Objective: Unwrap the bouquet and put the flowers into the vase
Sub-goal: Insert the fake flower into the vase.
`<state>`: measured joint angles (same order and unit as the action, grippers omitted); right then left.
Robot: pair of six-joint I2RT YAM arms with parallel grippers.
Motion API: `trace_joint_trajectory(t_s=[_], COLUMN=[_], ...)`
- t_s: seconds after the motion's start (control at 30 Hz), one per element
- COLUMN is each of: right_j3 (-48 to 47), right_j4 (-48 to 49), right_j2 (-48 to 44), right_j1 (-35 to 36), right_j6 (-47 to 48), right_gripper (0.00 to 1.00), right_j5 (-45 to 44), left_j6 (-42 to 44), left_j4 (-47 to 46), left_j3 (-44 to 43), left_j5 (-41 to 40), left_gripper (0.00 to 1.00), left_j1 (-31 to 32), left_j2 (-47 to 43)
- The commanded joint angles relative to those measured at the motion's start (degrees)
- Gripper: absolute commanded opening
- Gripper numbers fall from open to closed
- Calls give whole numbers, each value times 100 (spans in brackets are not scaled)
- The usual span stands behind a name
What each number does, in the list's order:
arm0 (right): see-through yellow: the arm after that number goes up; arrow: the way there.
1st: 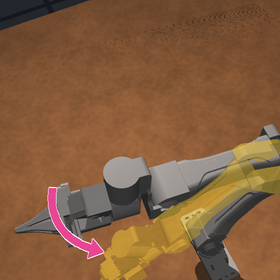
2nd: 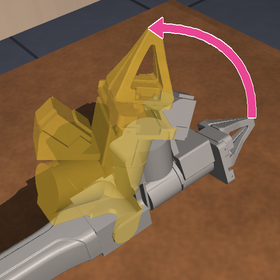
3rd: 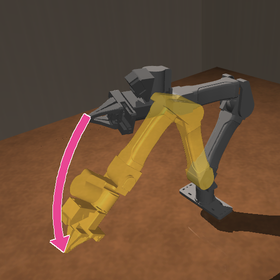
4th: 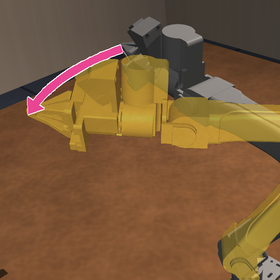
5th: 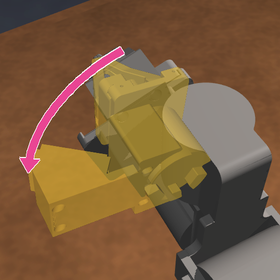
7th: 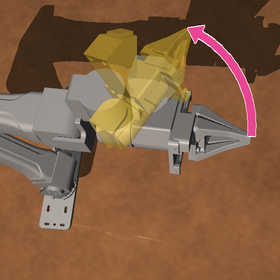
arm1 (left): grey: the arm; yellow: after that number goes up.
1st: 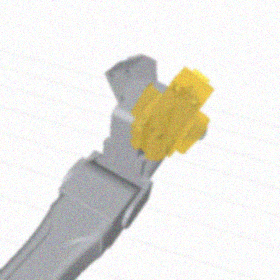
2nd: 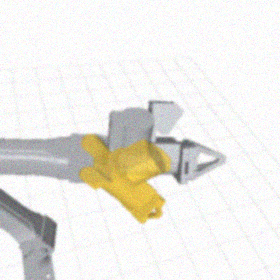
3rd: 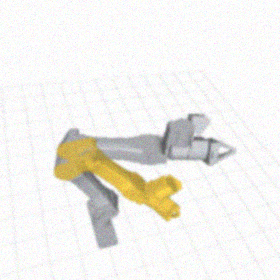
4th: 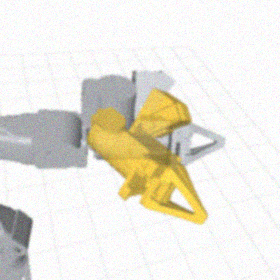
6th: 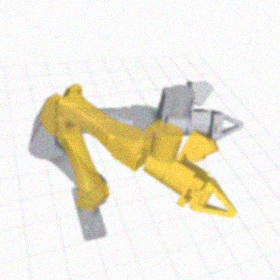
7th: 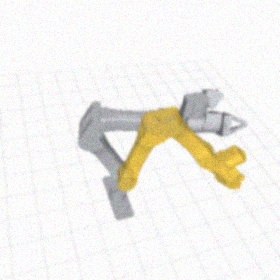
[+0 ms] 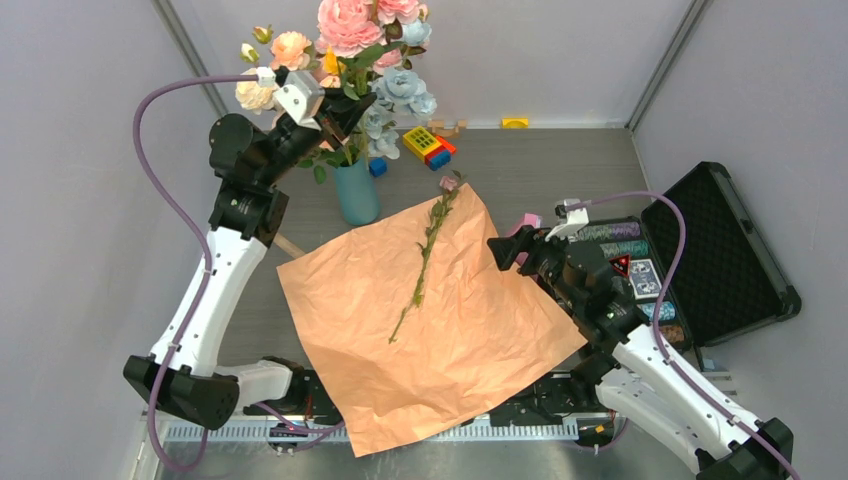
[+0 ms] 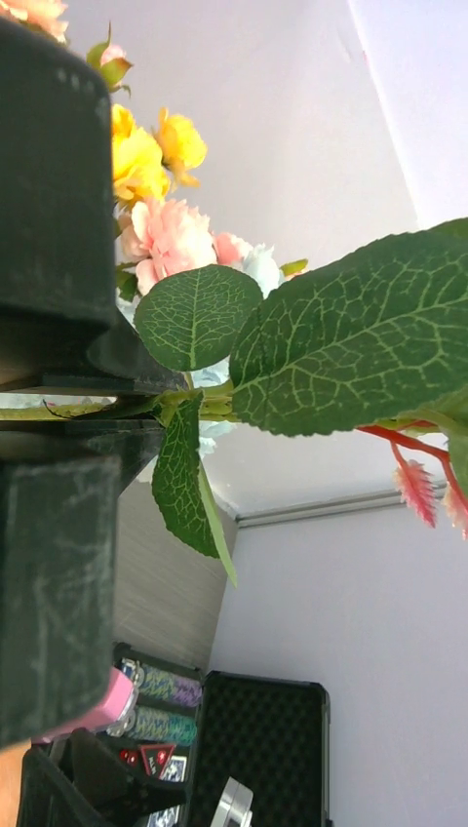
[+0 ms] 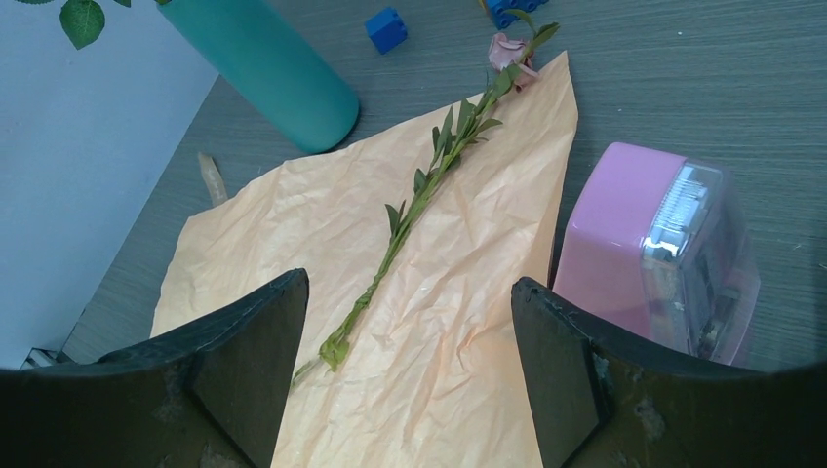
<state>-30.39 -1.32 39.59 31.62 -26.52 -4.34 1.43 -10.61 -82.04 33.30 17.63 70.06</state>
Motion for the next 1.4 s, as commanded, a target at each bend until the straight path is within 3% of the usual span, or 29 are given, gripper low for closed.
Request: trace_joint_trajectory(t_s=[0.0, 0.83, 1.37], right_j3=[63, 241, 186], right_j4=[277, 530, 642], right_j2=[-178, -157, 48], right_j1=[-63, -238, -330], right_j6=[-112, -371, -450], right_gripper=[81, 81, 81], right_j5=[105, 280, 344], left_j6=[64, 1048, 1130], left_j4=[-723, -166, -550], left_j3=[17, 72, 387], left_j5=[94, 344, 375], left_gripper=[0, 0, 0], left_j1=[-90, -233, -269], left_j2=[10, 336, 394])
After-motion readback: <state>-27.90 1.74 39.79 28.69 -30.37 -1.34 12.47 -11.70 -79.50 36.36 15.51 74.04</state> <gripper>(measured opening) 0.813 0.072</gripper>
